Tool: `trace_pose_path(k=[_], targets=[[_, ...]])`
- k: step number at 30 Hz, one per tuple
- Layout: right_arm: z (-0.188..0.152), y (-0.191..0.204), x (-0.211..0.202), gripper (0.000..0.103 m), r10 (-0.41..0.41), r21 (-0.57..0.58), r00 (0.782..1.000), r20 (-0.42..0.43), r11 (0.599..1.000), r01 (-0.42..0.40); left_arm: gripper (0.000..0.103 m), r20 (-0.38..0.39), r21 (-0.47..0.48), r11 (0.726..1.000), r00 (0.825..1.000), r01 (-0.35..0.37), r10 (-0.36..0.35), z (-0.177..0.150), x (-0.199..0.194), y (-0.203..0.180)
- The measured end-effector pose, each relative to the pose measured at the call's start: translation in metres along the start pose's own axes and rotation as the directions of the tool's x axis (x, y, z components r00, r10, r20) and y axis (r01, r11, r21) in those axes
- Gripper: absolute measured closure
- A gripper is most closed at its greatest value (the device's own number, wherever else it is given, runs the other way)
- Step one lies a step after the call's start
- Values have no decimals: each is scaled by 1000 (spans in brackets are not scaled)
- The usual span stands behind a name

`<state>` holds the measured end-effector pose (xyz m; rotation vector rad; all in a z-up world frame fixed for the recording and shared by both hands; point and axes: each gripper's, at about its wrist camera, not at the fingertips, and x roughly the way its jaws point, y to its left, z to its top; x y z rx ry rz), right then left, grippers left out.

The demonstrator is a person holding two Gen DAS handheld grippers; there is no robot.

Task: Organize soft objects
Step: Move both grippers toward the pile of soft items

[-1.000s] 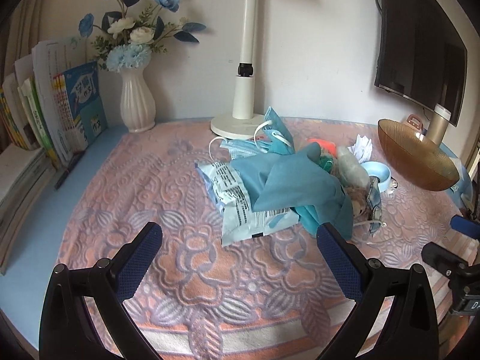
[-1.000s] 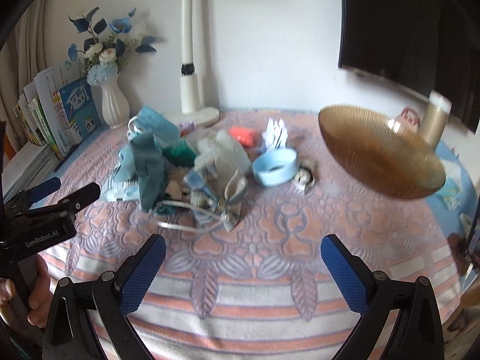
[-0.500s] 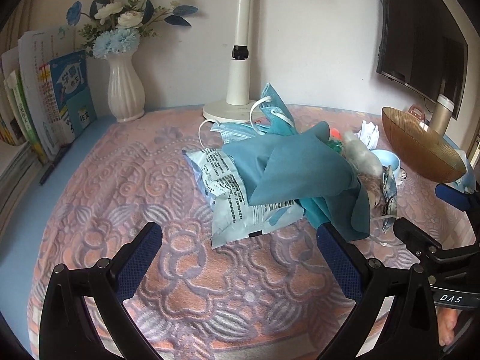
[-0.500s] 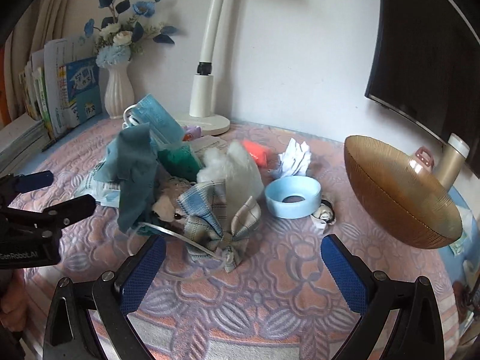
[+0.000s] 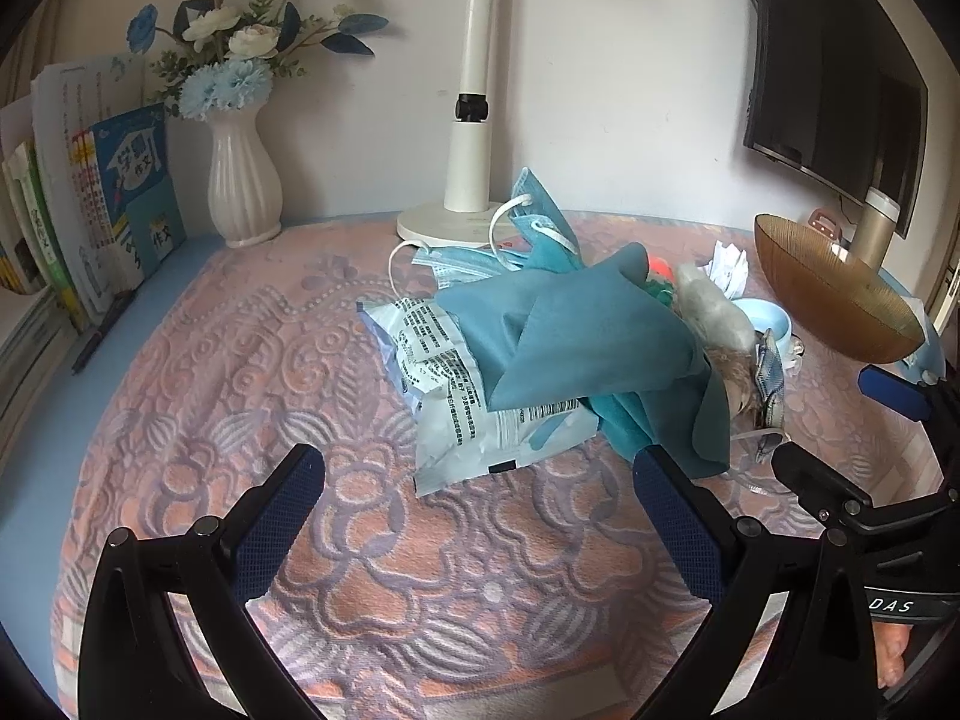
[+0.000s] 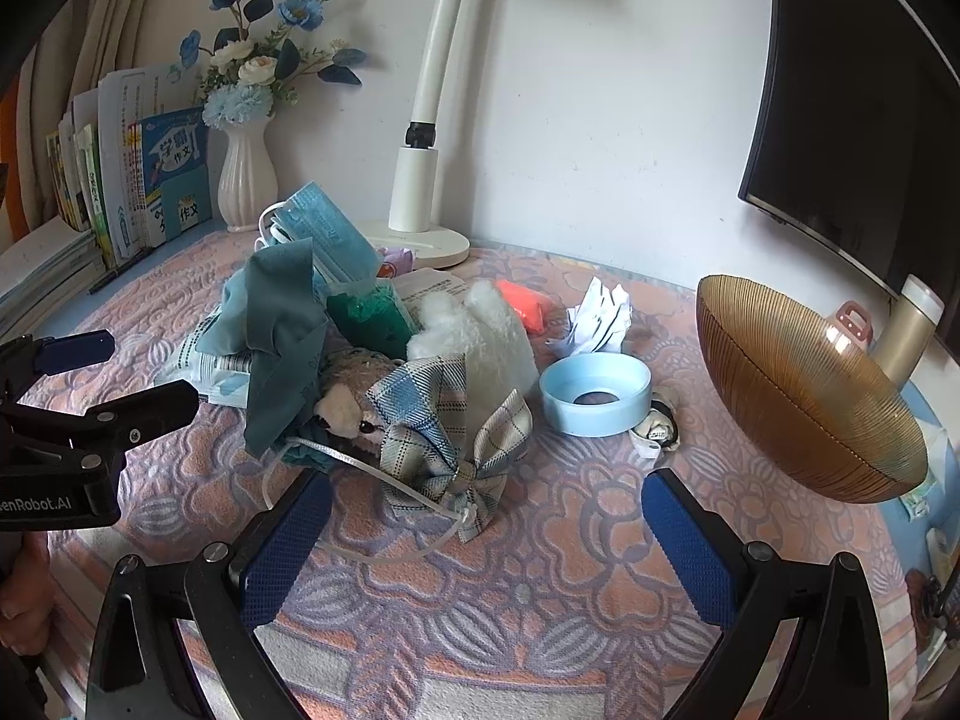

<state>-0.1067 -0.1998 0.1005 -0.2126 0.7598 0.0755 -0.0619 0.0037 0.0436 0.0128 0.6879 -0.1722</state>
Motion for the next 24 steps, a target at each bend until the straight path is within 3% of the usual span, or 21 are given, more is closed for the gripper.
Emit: trace_pose_path(k=[17,20,22,24], targets=[[0,-7,-6,0,59,23,998,36,998,-60,0,-12,-12,1000,1000,12,-12,3,-1,4],[-2,-19,-5,0,114,77,992,54,990,-118,0,-39,-62,993,994,99,-101,10,-7,13],[-2,-31,-2,0,138,130,989,49,981,-144,0,-45,-139,970,977,199,-207,18,-12,23],[-2,-41,0,0,175,178,984,47,967,-180,0,-55,-168,957,967,235,-247,27,-15,27]])
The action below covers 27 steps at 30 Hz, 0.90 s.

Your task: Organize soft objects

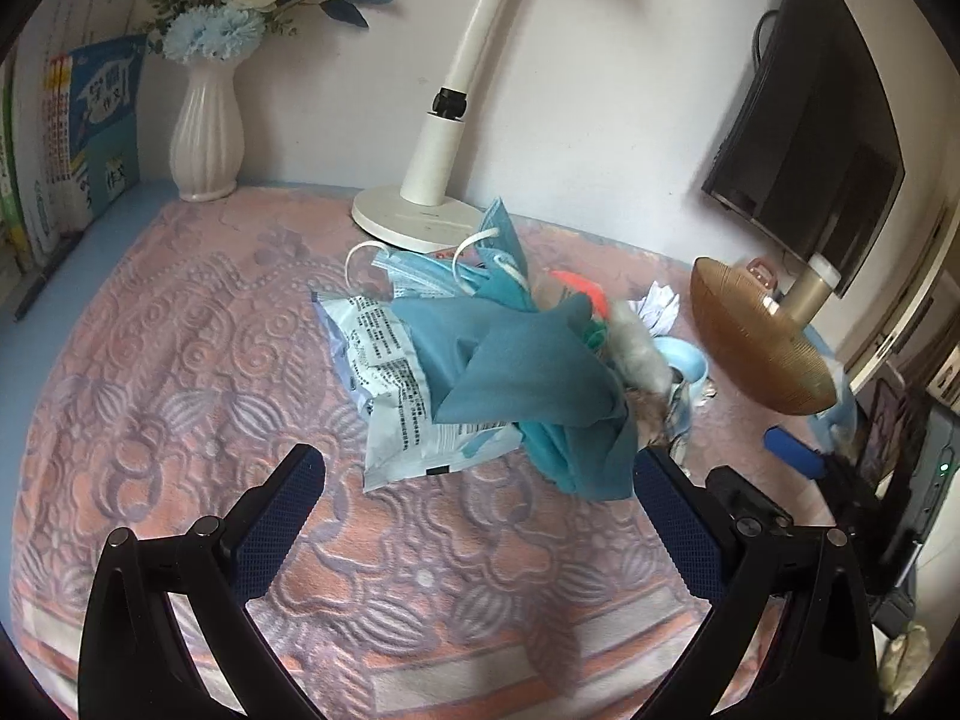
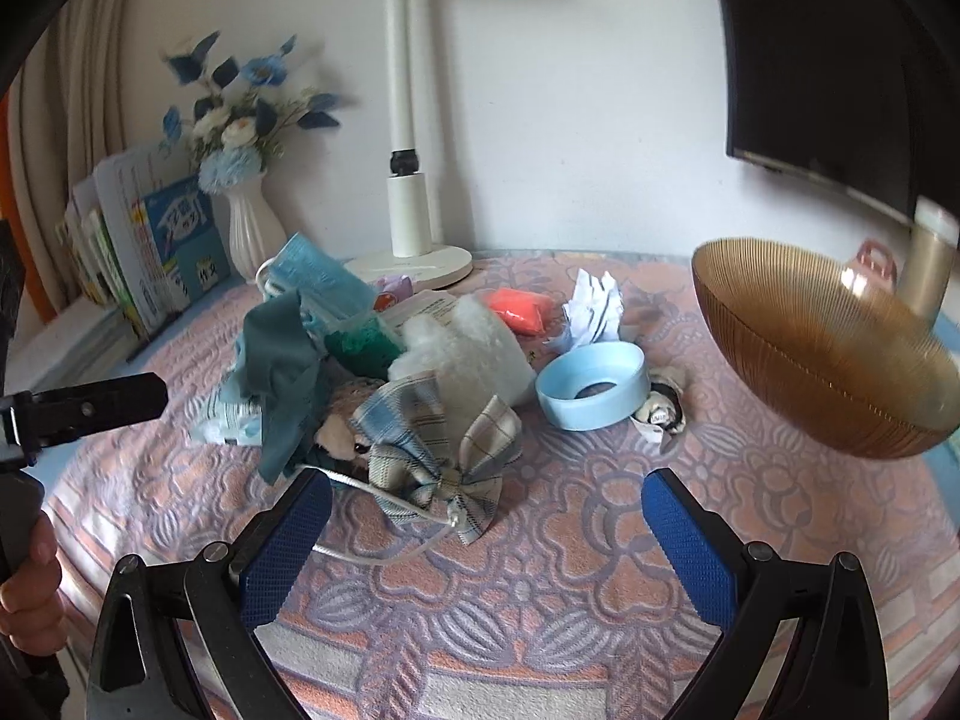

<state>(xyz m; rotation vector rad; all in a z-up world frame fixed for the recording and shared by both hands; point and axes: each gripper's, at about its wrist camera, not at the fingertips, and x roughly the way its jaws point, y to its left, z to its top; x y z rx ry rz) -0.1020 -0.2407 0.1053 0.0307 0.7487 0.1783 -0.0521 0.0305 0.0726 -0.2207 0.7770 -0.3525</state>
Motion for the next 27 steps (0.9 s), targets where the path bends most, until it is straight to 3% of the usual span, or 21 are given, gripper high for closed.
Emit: trace_pose_path(k=[4,8,10,13,14,18,20,24,27], targets=[[5,-6,0,18,77,35,996,-44,997,-75,1,-43,50,999,999,6,-4,12,8,-11],[11,0,1,23,101,13,991,-89,995,-100,1,-72,73,997,997,31,-26,22,29,-25],[15,1,5,31,125,8,986,-109,992,-124,3,-76,72,997,997,39,-34,29,40,-29],[22,1,19,37,135,22,980,-146,991,-133,22,-97,85,996,995,22,-13,33,54,-31],[23,1,24,39,134,21,978,-160,991,-133,36,-116,87,996,993,23,-13,34,59,-30],[22,1,42,44,157,32,968,-195,988,-154,67,-140,90,995,990,46,-33,27,68,-29],[22,2,50,48,176,47,962,-210,984,-170,75,-133,92,994,990,60,-47,26,66,-28],[18,-4,52,68,203,78,957,-205,979,-190,83,-111,100,992,992,71,-60,23,54,-28],[15,-16,39,70,187,105,970,-156,980,-172,84,-85,102,991,994,82,-74,21,41,-26]])
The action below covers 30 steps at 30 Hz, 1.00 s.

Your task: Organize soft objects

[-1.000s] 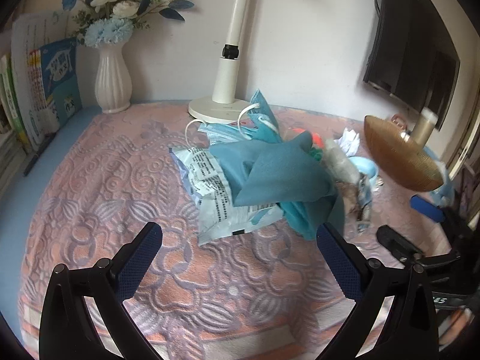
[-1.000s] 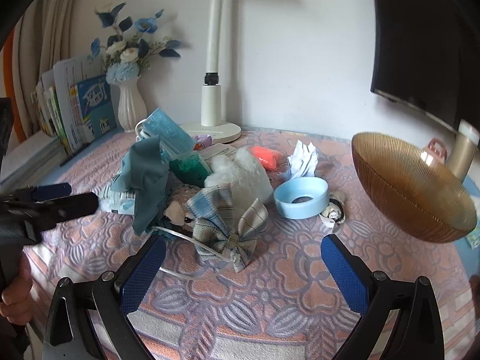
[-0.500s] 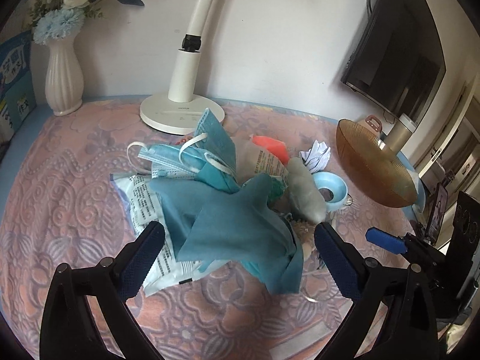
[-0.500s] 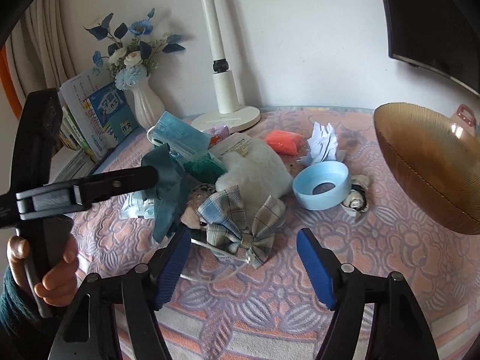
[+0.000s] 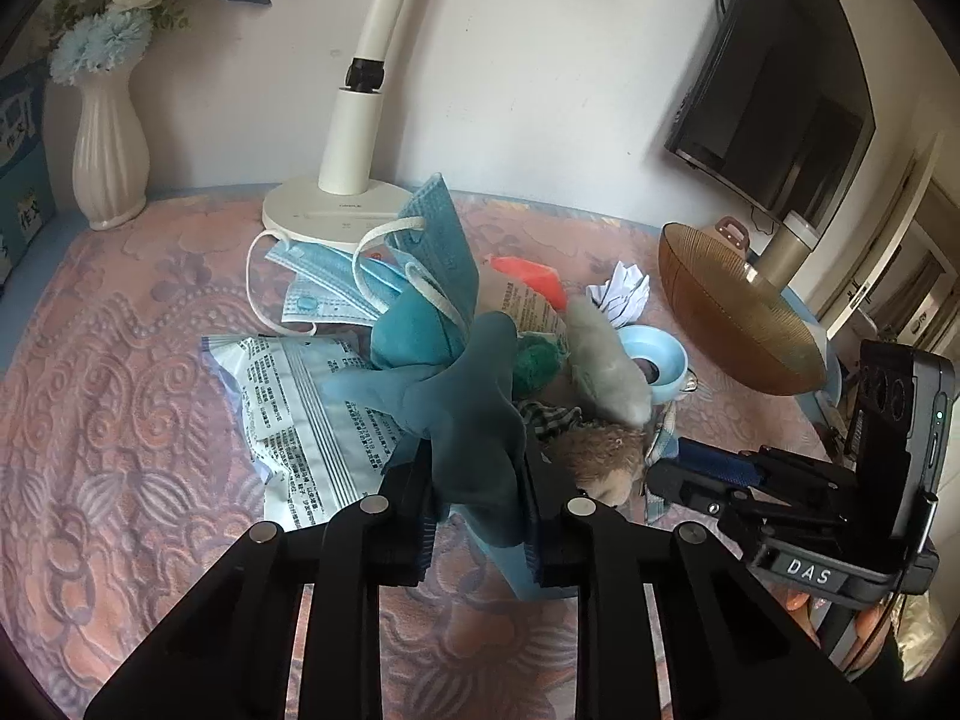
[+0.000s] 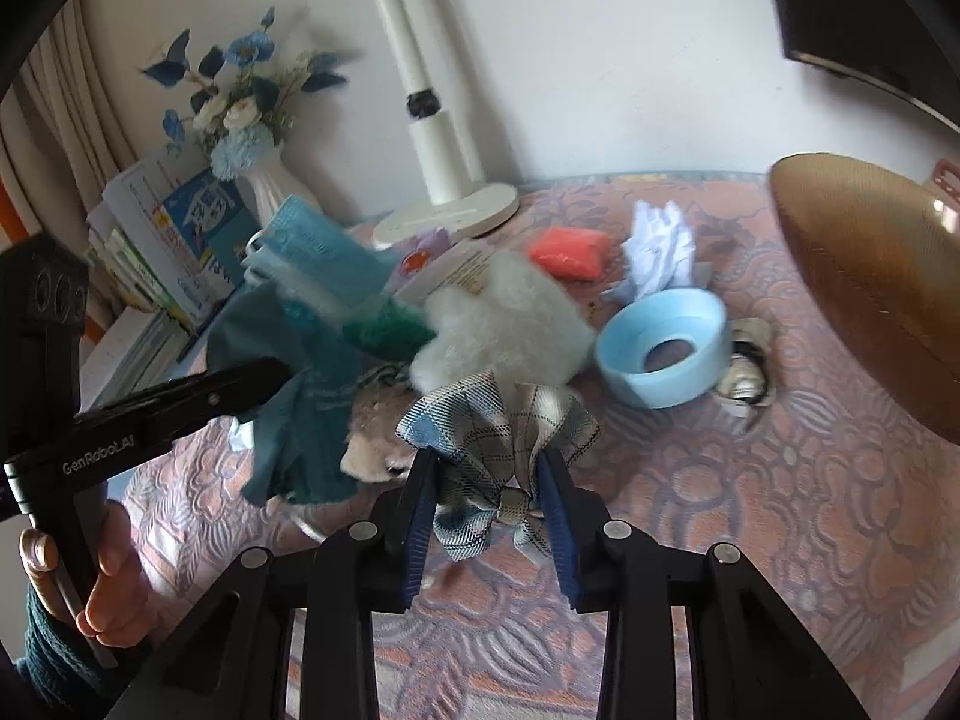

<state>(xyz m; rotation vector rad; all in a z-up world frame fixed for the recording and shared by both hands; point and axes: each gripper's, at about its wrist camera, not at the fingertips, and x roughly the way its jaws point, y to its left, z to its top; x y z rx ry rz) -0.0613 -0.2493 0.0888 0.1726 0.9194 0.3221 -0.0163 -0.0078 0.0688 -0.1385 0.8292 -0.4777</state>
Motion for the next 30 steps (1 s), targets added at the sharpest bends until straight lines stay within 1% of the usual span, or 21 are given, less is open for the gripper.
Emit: trace_pose_path(k=[4,6,8,10,12,13,14,15,16,17,18,19,21,24,28,29,30], targets=[[-4,-16,-31,70,0,49,997,71,999,-4,84,32,-3,1000,999,25,-25,-5,-19,1],[-4,-17,-50,70,-28,45,995,96,999,24,84,45,-14,999,998,52,-51,-7,-31,1],[-3,-14,-69,70,-74,25,991,109,997,72,84,47,-28,994,994,104,-102,-9,-43,3],[-3,-11,-78,70,-133,-1,987,92,991,134,84,29,-41,981,981,192,-190,-11,-55,4],[-5,-13,-75,70,-203,-15,979,34,979,203,84,25,-56,964,966,259,-258,-14,-64,4],[-7,-15,-71,70,-224,-17,975,6,974,224,83,10,-60,959,961,276,-276,-16,-67,4],[-10,-18,-64,70,-247,-20,969,-31,969,247,81,-12,-53,963,965,263,-264,-20,-67,3],[-14,-20,-57,70,-262,-19,963,-63,965,261,73,-40,-31,976,976,214,-216,-23,-64,1],[-19,-24,-51,70,-261,-12,961,-91,965,261,71,-67,-5,991,989,134,-134,-28,-60,-1],[-23,-26,-46,70,-239,1,964,-115,971,241,71,-91,13,998,994,68,-67,-33,-56,0],[-29,-30,-45,70,-214,12,968,-130,976,217,71,-116,17,998,992,53,-51,-39,-53,3],[-32,-31,-42,69,-196,19,970,-143,980,200,71,-142,5,997,987,71,-70,-45,-51,7],[-35,-31,-40,69,-198,9,968,-153,979,202,71,-159,-12,996,983,94,-94,-55,-55,14],[-37,-28,-43,70,-204,-3,968,-146,979,206,71,-125,-28,998,990,61,-65,-65,-74,27],[-40,-24,-40,69,-204,-13,967,-153,979,204,71,-95,-96,994,994,49,-58,-67,-90,55],[-41,-24,-40,67,-203,-17,966,-159,979,203,68,-98,-110,993,994,40,-51,-65,-89,60],[-42,-24,-40,62,-202,-19,966,-163,979,202,59,-98,-122,992,994,34,-47,-66,-89,64]])
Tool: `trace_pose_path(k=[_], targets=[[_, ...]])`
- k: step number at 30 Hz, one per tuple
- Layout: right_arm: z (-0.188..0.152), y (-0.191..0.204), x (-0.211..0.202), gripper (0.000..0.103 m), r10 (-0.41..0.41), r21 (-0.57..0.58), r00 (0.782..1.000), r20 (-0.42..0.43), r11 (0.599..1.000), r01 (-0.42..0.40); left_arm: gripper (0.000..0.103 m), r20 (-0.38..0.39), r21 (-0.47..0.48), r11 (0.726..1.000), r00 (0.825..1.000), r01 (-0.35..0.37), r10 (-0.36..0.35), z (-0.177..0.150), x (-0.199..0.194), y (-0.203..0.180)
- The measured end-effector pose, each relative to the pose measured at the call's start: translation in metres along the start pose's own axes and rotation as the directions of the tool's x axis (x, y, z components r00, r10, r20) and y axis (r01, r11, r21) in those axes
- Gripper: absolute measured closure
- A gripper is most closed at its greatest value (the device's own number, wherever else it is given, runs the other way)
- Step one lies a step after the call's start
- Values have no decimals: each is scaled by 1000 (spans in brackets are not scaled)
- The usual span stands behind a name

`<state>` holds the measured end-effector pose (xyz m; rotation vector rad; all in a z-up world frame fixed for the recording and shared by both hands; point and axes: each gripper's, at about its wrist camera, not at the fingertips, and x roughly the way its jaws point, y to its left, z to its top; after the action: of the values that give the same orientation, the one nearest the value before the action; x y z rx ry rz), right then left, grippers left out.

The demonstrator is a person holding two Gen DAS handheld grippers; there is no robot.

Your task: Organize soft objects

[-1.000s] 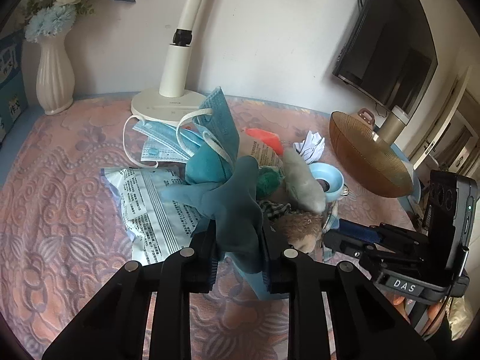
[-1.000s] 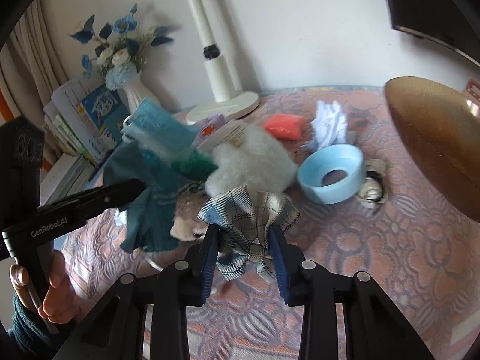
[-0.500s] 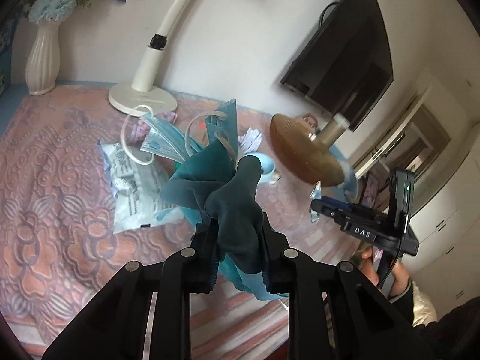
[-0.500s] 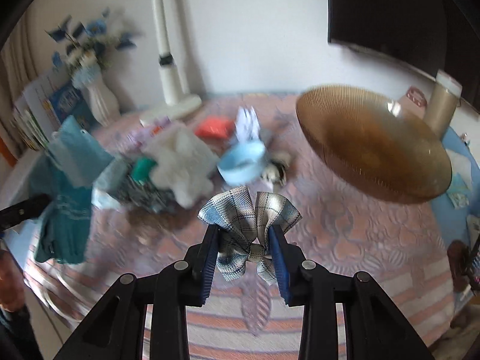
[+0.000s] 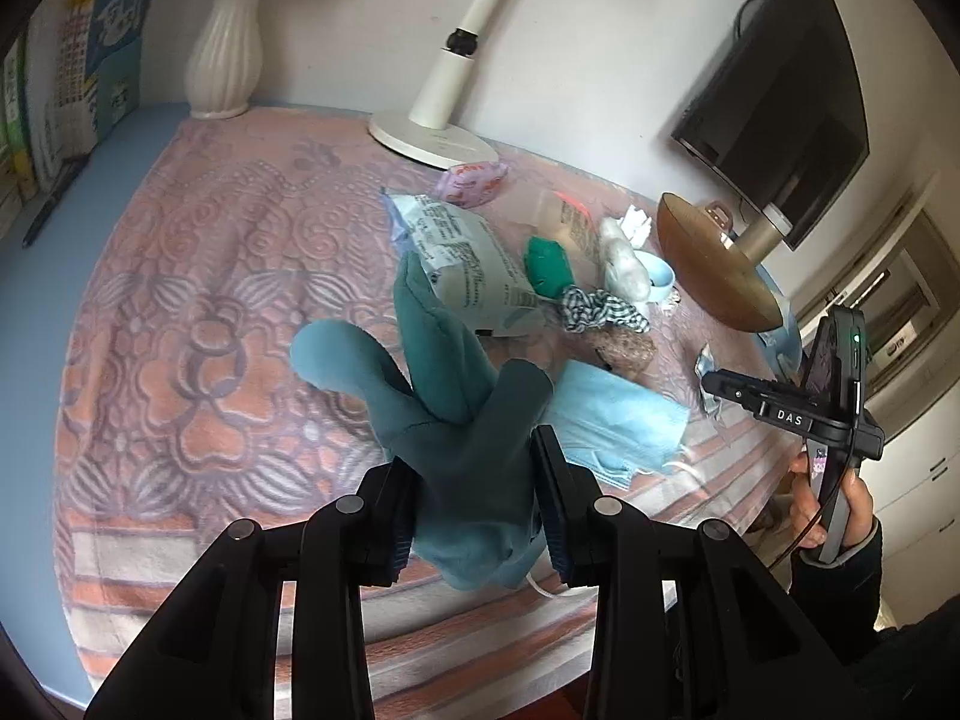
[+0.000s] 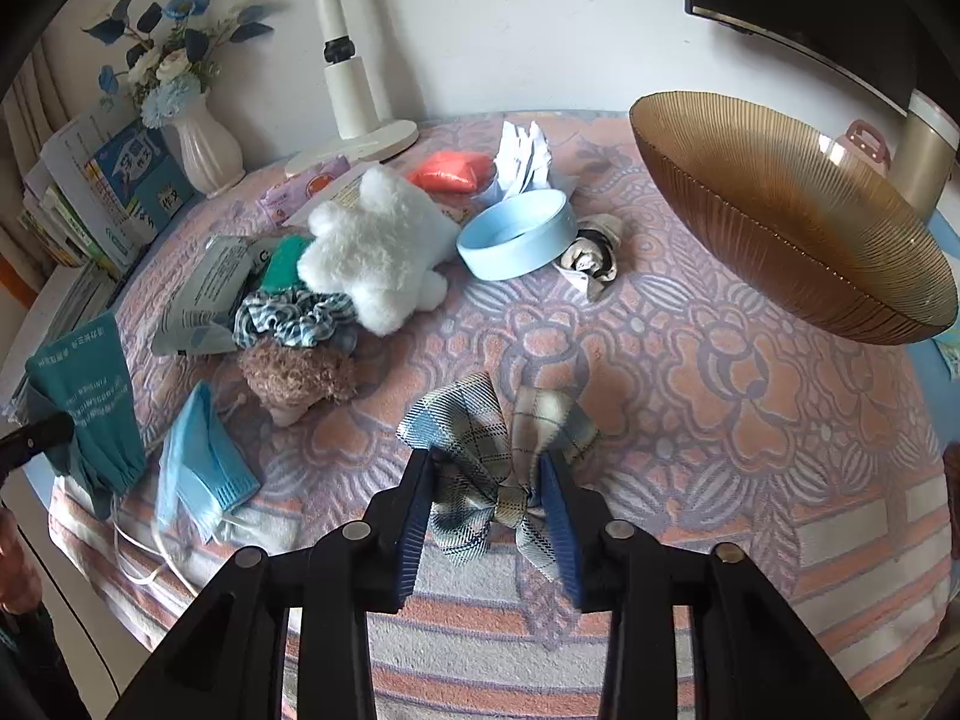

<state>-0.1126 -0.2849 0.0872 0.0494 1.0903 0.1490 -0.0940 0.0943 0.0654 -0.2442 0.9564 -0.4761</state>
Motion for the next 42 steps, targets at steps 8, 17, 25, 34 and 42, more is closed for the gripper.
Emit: trace_pose_path(k=[8,17,25,34,42], targets=[[-6,-15,-16,41,7,7,1000,26,1000,-7,22,60,-150,988,998,37,-28,3,12,31],[-12,-19,-6,39,32,14,999,-5,999,-31,20,27,-107,993,998,-48,51,-15,-16,53],[-10,-8,-6,39,26,-11,1000,1,1000,-26,44,-17,-123,989,996,-85,83,-26,5,62],[-13,-30,-19,36,18,28,999,36,999,-19,95,45,-79,966,968,-245,249,-23,-37,53],[-12,-29,1,17,68,74,998,11,995,-69,94,221,25,971,949,-238,226,27,-89,3]])
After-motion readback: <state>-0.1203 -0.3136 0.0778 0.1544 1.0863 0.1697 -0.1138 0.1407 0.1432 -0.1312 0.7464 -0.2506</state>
